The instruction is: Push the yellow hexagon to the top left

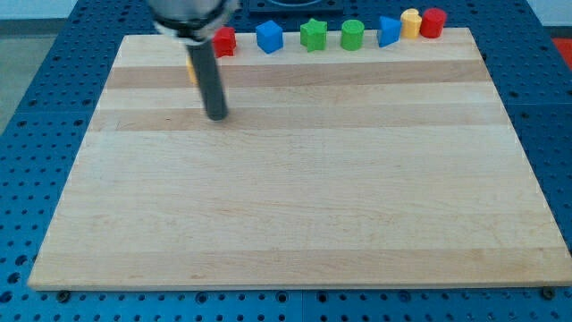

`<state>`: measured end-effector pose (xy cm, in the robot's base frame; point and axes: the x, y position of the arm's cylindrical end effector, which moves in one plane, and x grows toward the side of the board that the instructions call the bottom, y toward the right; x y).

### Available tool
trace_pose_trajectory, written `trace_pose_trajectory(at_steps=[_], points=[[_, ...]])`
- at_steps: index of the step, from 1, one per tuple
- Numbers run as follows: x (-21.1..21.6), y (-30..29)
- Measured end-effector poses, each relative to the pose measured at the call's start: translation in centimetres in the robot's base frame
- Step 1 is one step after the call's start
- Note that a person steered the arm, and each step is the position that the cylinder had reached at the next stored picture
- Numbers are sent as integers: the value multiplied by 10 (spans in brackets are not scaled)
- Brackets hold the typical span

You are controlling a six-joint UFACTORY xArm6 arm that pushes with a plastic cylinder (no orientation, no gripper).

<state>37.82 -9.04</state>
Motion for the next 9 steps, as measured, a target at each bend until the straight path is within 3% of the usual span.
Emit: trace_pose_trajectory(at_steps=[1,5,9], points=[[-16,25],[-66,-8],[-91,-78]])
